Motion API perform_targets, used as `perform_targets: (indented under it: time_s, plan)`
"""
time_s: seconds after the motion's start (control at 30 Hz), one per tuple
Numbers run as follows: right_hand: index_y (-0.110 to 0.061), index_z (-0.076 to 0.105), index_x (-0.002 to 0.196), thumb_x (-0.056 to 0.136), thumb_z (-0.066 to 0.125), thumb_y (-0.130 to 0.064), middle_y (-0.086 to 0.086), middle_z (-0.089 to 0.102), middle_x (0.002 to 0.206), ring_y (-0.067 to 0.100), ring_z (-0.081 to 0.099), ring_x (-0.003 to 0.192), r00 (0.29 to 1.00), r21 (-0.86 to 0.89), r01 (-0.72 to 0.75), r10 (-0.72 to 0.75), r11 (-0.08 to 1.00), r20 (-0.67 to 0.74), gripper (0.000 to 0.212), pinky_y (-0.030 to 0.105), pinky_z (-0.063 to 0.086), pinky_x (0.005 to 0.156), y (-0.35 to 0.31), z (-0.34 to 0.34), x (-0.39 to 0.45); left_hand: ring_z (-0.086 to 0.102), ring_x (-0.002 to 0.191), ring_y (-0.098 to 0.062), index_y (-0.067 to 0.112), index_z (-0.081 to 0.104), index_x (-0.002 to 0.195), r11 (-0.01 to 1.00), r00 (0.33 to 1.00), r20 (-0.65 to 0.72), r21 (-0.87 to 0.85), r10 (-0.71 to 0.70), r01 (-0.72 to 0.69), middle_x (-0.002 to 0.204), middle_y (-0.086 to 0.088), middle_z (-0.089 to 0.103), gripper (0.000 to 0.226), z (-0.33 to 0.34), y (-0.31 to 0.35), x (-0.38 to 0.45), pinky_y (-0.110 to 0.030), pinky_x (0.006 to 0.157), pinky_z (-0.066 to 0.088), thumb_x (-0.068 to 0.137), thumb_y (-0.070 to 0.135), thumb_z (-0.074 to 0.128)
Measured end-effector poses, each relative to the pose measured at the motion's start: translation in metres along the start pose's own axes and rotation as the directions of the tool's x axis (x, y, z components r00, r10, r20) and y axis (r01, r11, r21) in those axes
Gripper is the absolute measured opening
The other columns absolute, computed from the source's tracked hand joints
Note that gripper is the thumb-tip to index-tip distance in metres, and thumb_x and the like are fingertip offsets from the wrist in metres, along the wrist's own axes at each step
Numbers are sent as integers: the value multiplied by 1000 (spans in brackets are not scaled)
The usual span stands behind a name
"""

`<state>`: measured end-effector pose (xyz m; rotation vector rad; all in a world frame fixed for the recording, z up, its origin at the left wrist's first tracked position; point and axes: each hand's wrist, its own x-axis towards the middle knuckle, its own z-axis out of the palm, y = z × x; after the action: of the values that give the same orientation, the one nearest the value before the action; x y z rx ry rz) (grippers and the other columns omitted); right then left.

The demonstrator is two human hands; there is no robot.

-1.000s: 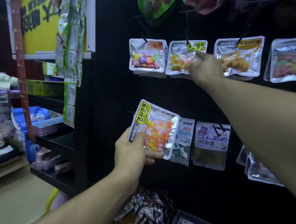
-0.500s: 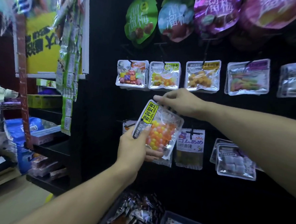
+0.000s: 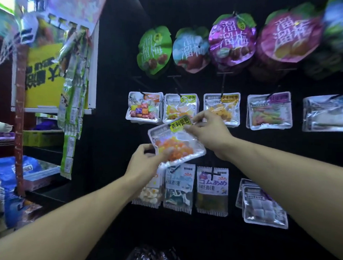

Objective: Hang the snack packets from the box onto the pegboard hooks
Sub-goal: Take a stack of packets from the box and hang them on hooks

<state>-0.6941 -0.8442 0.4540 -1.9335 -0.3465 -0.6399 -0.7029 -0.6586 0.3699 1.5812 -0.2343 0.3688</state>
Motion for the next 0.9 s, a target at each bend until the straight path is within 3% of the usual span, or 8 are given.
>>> perform_targets:
  time_s: [0.1, 0.2, 0.27, 0.37, 0.53, 0.63, 0.8, 0.9]
  plan:
    - [-21, 44, 93, 97, 74, -19, 4, 53, 90, 19, 53, 80, 983, -33, 58, -63, 998, -174, 30, 30, 46, 71, 2, 13, 15, 76, 104, -17, 25, 47, 138, 995, 996, -1, -44, 86, -86, 106, 4, 81, 60, 8, 6, 25, -46, 99, 58, 91, 27, 84]
    - [-23, 60, 117, 98, 73, -21, -4, 58, 113, 13, 55, 106, 977, -96, 131, -145, 987, -155, 23, 30, 48, 90, 2, 23, 27, 74, 111, -21, 45, 27, 158, 981, 977, -84, 4, 195, -195, 126, 2, 74, 88, 13, 13, 56, -51, 106, 56, 94, 20, 81]
    - [-22, 57, 143, 96, 75, -18, -4, 59, 138, 11, 50, 128, 981, -152, 154, -170, 976, -97, 50, 26, 42, 104, 3, 27, 39, 71, 111, -18, 53, 23, 161, 967, 962, -93, 37, 256, -254, 144, 2, 62, 92, 14, 22, 71, -45, 103, 58, 97, 15, 77]
    - [-22, 47, 155, 97, 73, -12, -4, 50, 157, 14, 43, 146, 973, -149, 167, -187, 974, -132, 65, 25, 39, 112, 5, 33, 63, 56, 110, -5, 38, 36, 163, 936, 940, -76, 144, 333, -320, 159, 1, 48, 73, 15, 32, 92, -24, 98, 46, 102, 16, 70]
    - [-25, 51, 153, 97, 69, -8, -8, 53, 156, 13, 46, 146, 913, -131, 178, -213, 975, -347, 61, 31, 41, 118, 4, 36, 105, 57, 116, -8, 29, 55, 153, 888, 913, -63, 268, 403, -374, 164, -7, 40, 53, 26, 47, 124, -22, 104, 39, 102, 26, 71]
    - [-21, 48, 155, 99, 70, -11, -6, 50, 158, 14, 44, 148, 906, -122, 207, -237, 971, -352, 61, 29, 39, 119, 1, 32, 115, 49, 91, 4, 24, 54, 153, 878, 894, -97, 257, 438, -403, 157, -3, 41, 52, 34, 50, 135, -3, 80, 31, 103, 23, 69]
    - [-16, 47, 155, 100, 68, -13, -3, 47, 160, 18, 40, 151, 923, -210, 176, -235, 962, -306, 59, 33, 36, 122, 12, 31, 122, 48, 133, -14, 21, 55, 154, 871, 885, -127, 285, 447, -399, 153, -2, 41, 53, 38, 41, 142, -2, 85, 22, 103, 30, 69]
    - [-19, 46, 156, 103, 64, -13, -1, 49, 159, 21, 50, 143, 935, -262, 130, -206, 956, -288, 56, 28, 43, 109, 15, 30, 125, 45, 125, -9, 21, 52, 156, 868, 895, -101, 311, 435, -387, 155, -3, 39, 54, 39, 36, 146, -3, 85, 20, 105, 31, 67]
